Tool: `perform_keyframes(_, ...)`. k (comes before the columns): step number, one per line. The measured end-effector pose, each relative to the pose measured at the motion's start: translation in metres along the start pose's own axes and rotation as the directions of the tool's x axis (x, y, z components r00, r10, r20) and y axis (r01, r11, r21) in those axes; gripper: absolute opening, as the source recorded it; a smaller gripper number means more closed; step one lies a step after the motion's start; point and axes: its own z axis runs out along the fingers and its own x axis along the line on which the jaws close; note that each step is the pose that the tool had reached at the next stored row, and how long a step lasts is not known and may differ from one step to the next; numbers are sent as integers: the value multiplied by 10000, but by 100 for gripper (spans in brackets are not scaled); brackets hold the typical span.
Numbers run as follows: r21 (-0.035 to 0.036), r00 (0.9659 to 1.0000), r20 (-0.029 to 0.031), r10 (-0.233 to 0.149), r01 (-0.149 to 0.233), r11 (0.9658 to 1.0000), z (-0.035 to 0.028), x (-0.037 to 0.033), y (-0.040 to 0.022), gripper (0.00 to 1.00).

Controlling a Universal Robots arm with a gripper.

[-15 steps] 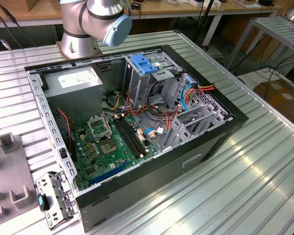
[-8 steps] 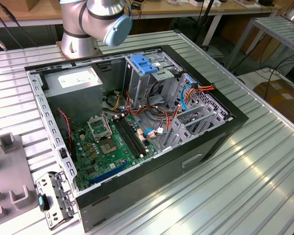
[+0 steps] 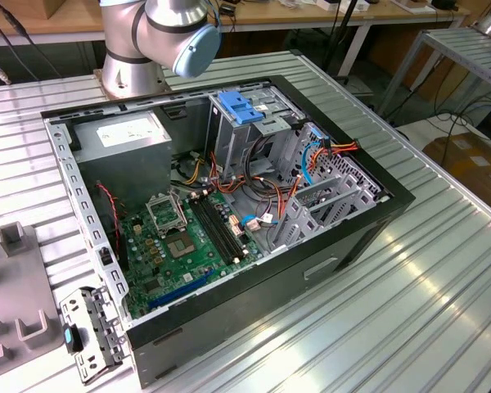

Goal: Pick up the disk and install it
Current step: 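Pick up the disk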

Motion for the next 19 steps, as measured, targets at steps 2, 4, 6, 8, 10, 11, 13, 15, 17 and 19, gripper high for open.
perform_keyframes(2, -1, 10000, 0, 0, 0, 10000, 0, 0, -13, 37)
perform_keyframes(4, 1, 10000, 1, 0, 0, 10000, 1, 0, -21, 37)
perform_keyframes(6, 1, 10000, 0, 0, 0, 10000, 1, -1, -29, 37)
perform_keyframes(8, 0, 10000, 0, 0, 0, 10000, 0, -1, -42, 37)
perform_keyframes(10, 0, 10000, 0, 0, 0, 10000, 0, -1, -54, 37)
perform_keyframes(11, 0, 10000, 0, 0, 0, 10000, 0, -2, -57, 37)
perform_keyframes(13, 0, 10000, 0, 0, 0, 10000, 0, -2, -65, 37)
perform_keyframes(15, 0, 10000, 0, 0, 0, 10000, 0, -2, -72, 37)
perform_keyframes(17, 0, 10000, 0, 0, 0, 10000, 0, -2, -80, 37)
perform_keyframes(19, 0, 10000, 0, 0, 0, 10000, 0, -2, -89, 37)
